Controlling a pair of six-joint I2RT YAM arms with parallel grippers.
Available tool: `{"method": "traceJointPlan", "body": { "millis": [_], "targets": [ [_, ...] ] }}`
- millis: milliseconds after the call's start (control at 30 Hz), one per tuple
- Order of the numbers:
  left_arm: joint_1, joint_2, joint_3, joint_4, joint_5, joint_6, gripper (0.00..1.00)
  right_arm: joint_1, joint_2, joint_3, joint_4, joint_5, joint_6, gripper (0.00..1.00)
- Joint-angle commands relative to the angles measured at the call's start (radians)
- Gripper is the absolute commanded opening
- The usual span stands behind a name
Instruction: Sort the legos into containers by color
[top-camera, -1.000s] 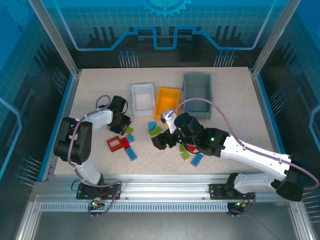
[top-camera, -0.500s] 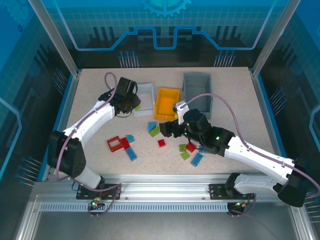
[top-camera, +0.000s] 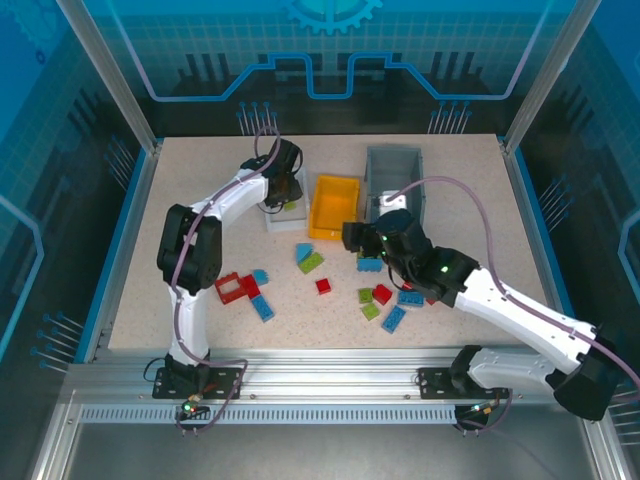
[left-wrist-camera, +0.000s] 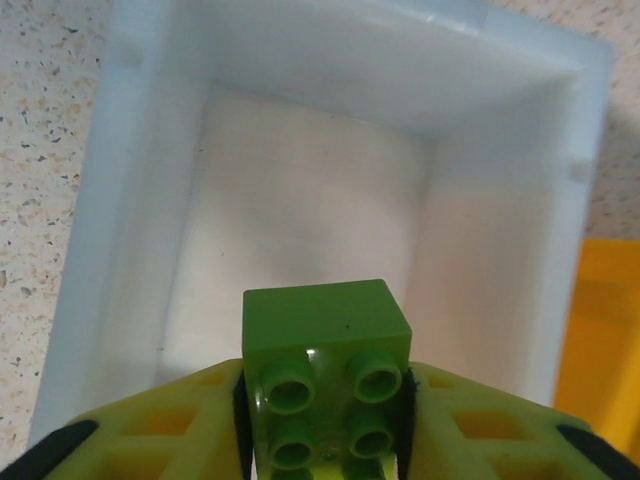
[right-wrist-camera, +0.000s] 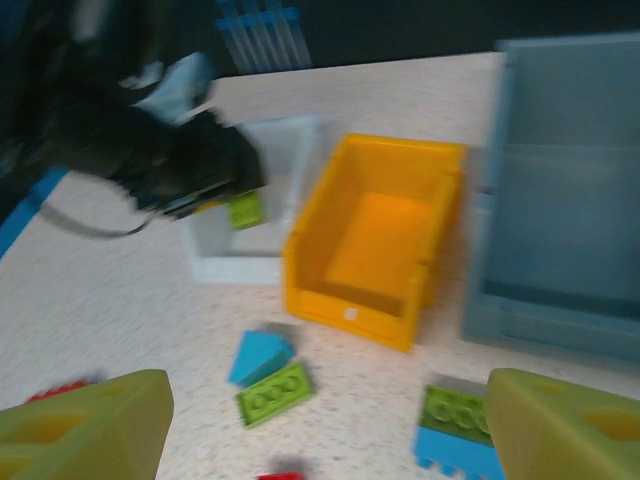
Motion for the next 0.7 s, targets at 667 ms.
{"method": "traceJointPlan", "body": {
  "millis": [667],
  "targets": [
    [-0.292,-0.648,-0.502,0.349,0.224,0.123,0.63,-0.674,-0.090,-0.377,-0.415,-0.263,0.430,0.76]
  ]
}}
